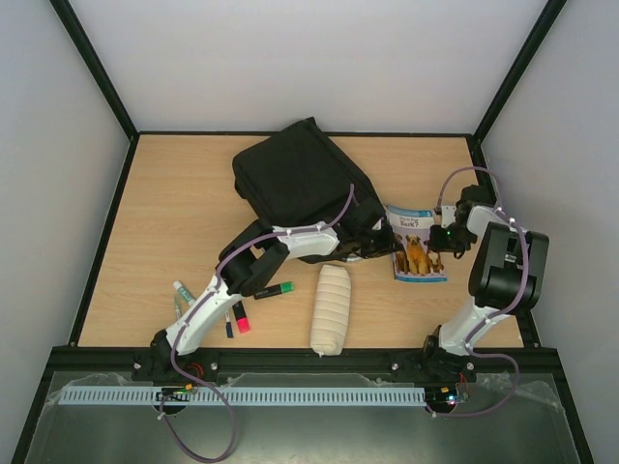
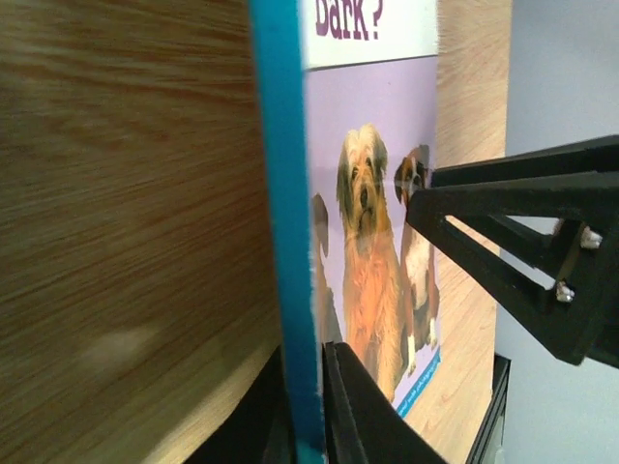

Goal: Pack the student bag
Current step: Pick up the book from the center of the board.

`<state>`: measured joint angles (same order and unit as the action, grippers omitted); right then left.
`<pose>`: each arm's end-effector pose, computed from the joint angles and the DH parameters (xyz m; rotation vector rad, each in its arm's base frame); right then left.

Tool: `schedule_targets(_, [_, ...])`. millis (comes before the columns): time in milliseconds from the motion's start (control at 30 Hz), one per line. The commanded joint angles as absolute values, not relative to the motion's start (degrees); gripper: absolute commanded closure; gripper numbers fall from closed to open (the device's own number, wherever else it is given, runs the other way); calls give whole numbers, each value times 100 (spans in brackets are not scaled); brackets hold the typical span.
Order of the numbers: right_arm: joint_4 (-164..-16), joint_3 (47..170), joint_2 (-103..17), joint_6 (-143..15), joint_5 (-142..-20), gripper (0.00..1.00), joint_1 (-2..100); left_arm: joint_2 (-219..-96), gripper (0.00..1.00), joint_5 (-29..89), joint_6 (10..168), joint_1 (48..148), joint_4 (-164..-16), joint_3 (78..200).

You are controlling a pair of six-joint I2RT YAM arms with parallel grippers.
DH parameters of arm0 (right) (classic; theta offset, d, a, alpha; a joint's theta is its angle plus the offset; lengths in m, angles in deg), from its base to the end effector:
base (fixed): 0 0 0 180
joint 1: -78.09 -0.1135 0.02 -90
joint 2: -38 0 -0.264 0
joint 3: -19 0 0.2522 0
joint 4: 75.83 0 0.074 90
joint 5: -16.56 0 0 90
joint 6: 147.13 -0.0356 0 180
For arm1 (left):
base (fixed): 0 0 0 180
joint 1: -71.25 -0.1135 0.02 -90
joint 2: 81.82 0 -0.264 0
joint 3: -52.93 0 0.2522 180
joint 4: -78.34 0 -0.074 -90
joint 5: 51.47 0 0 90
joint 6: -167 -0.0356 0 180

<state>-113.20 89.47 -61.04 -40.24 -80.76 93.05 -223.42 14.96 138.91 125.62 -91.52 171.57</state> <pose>0.3176 -0.0802 0.1538 -0.0824 2.7025 0.0082 0.3079 -0.4541 0.1209 0.1202 2.5672 -1.4565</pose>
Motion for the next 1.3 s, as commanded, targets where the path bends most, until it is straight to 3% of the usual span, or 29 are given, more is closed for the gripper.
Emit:
schedule_targets(0, [-12153,8742,-6260,-4034,-8862,68,9566,-21817,95,1200,13506,12680,-9549,16973])
schedule_targets(100, [-12633,9075,-6047,-3977,-9598,67,10012,-21537,97,1154,12861,12652,-9314,16976])
schedule_targets(300, [-13021,8884,-4404,-3521,-10416,45,10226,-20672,97,1089,11665,12499,-8655,16820])
schedule_targets(467, [-13152,8761,-3089,-3446,-10792,32,10230,-19516,98,1086,11093,12368,-8481,15953])
schedule_targets(600, [-13646,9111,-2693,-3332,-11319,25,10227,-18551,98,1090,10790,12258,-8521,15171])
schedule_targets(800, [-14422,9532,-2804,-2923,-12581,23,10233,-17378,97,956,10574,11972,-8828,14224])
schedule_targets(1000, [-14677,9380,-2888,-2184,-13949,20,10155,-16999,97,284,10787,11572,-9500,13680])
schedule_targets(1267, [-13856,9252,-2898,-2722,-14239,20,9573,-17011,98,-624,10984,11432,-10023,13791])
